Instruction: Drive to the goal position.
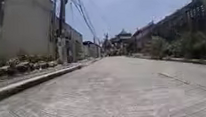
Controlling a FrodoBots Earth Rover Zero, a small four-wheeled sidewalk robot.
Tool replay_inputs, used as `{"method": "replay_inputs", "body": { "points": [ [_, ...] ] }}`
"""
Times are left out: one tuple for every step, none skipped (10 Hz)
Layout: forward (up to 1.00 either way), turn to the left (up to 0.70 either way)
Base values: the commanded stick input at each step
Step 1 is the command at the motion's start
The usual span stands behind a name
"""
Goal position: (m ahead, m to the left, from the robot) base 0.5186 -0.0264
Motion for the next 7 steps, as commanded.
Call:
{"method": "replay_inputs", "body": {
  "points": [
    [1.0, 0.0],
    [0.53, 0.0],
    [0.0, 0.0],
    [0.0, 0.0],
    [0.0, 0.0],
    [0.0, 0.0],
    [0.0, 0.0]
  ]
}}
